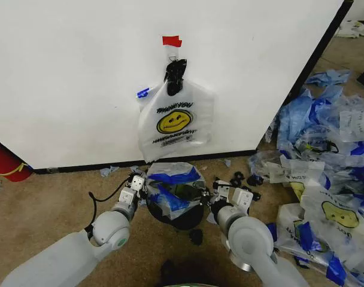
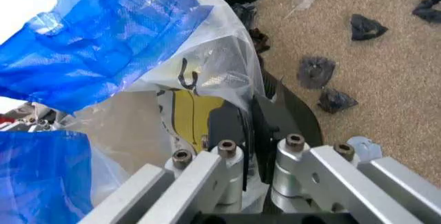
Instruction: Pick up the garbage bag from the wall and place it over the trash bin.
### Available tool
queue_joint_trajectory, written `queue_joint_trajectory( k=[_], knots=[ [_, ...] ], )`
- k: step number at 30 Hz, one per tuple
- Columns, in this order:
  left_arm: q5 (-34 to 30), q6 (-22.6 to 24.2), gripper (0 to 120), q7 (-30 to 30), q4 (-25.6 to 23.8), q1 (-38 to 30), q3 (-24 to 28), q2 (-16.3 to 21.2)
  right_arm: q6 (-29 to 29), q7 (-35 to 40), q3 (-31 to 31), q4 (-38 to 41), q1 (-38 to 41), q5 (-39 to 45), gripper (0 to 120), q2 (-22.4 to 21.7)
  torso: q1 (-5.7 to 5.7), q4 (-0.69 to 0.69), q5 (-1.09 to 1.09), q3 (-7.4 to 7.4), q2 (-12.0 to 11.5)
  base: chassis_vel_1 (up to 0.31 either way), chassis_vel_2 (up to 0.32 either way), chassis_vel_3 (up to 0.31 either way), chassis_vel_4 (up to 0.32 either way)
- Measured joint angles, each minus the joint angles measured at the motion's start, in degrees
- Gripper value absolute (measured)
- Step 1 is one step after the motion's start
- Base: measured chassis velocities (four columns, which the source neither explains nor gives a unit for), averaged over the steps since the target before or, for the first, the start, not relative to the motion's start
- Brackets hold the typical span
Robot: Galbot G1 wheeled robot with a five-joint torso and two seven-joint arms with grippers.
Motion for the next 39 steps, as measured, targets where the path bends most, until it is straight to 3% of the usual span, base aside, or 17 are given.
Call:
queue_joint_trajectory(
  k=[9, 14, 18, 20, 25, 31, 39],
  knots=[
    [0.3, 0.0, 0, 1.2, -1.8, 1.2, -2.9, 3.0, 0.1, -0.6, -0.5, 0.0, -0.3, -0.8, 0, 0.4, 0.0, 0.01, 0.0, 0.0, 0.0, 0.0, 0.0, 0.0, 0.0],
    [1.3, -3.3, 0, 5.3, -1.6, 2.2, -4.7, 4.4, 0.1, -0.6, -0.6, 0.0, -0.4, -1.1, 0, 0.5, 0.0, 0.01, 0.0, 0.0, 0.0, 0.0, 0.0, 0.0, 0.0],
    [1.9, -10.0, 0, 13.2, 1.1, 2.5, -6.0, 4.8, 0.2, -0.8, -0.6, 0.0, -0.5, -1.4, 0, 0.6, 0.0, 0.01, 0.0, 0.0, 0.0, 0.0, 0.0, 0.0, 0.0],
    [1.8, -11.1, 0, 14.6, 1.7, 2.5, -6.1, 4.8, 0.2, -0.8, -0.6, 0.0, -0.5, -1.4, 0, 0.6, 0.0, 0.01, 0.0, 0.0, 0.0, 0.0, 0.0, 0.0, 0.0],
    [0.6, -19.6, 0, 26.5, 7.9, 1.7, -7.2, 4.3, 0.3, -1.1, -0.5, 0.0, -0.7, -1.8, 0, 0.7, 0.0, 0.0, 0.0, 0.0, 0.0, 0.0, 0.0, 0.0, 0.0],
    [-0.5, -24.1, 0, 31.9, 13.7, 1.3, -7.8, 3.5, 0.5, -1.3, -0.4, 0.1, -0.7, -1.8, 0, 0.7, 0.0, 0.01, 0.01, 0.0, 0.0, 0.0, 0.0, 0.0, 0.0],
    [0.0, -26.0, 0, 33.0, 16.7, 0.9, -7.3, 1.5, 0.5, -1.4, -0.5, 0.3, -0.5, -1.8, 0, 0.8, 0.0, 0.01, 0.01, 0.01, 0.0, 0.0, 0.0, 0.0, 0.0]
  ],
)
